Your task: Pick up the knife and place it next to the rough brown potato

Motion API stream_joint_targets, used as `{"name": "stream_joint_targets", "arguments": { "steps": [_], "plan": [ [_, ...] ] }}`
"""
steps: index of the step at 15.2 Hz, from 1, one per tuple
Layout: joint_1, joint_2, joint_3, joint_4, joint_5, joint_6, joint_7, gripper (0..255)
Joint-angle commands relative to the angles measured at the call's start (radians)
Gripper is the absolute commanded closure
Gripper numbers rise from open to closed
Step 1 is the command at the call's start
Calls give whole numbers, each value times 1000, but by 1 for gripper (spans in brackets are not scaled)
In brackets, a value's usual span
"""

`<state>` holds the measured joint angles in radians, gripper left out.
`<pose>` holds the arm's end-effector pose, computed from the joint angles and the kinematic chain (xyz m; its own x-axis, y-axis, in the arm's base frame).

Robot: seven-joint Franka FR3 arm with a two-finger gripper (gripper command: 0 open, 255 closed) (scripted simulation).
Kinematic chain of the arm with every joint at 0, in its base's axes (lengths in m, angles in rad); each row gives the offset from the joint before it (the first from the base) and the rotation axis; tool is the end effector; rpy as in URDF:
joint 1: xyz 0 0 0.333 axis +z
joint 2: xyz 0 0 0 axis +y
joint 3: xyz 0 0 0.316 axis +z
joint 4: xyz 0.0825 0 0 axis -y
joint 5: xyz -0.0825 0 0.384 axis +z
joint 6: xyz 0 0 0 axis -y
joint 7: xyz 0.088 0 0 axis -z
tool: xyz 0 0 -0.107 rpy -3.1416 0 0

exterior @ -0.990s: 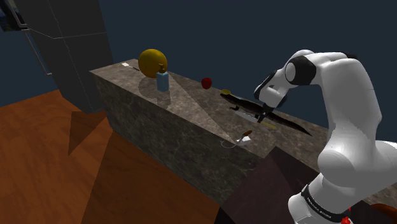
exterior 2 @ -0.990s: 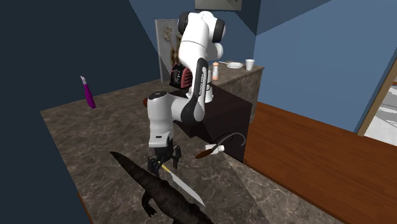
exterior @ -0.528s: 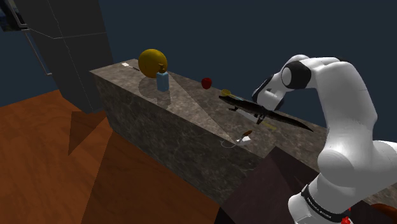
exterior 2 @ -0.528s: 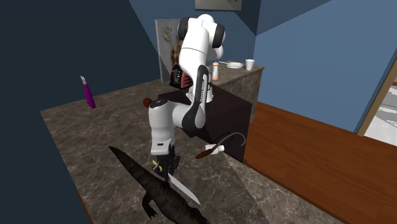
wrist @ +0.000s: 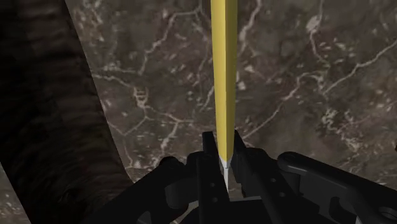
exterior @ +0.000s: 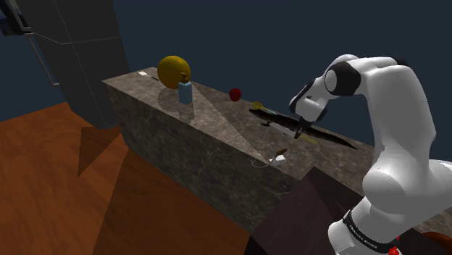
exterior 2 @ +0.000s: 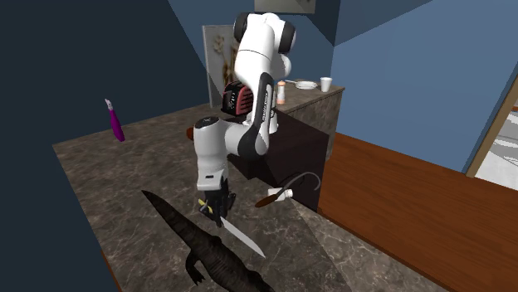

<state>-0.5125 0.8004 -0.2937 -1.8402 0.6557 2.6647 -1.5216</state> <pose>0.4317 -0.4654 0.1114 0.9625 0.2345 0.1363 0.2282 -0.9717 0.0609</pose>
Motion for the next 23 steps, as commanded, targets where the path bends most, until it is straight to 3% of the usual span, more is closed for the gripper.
{"name": "stream_joint_targets", "arguments": {
  "steps": [1,23],
  "plan": [
    [9,-22,-11,-12,-9,-12,8,255],
    [102,-250,-137,-79,-141,-173,114,255]
  ]
}}
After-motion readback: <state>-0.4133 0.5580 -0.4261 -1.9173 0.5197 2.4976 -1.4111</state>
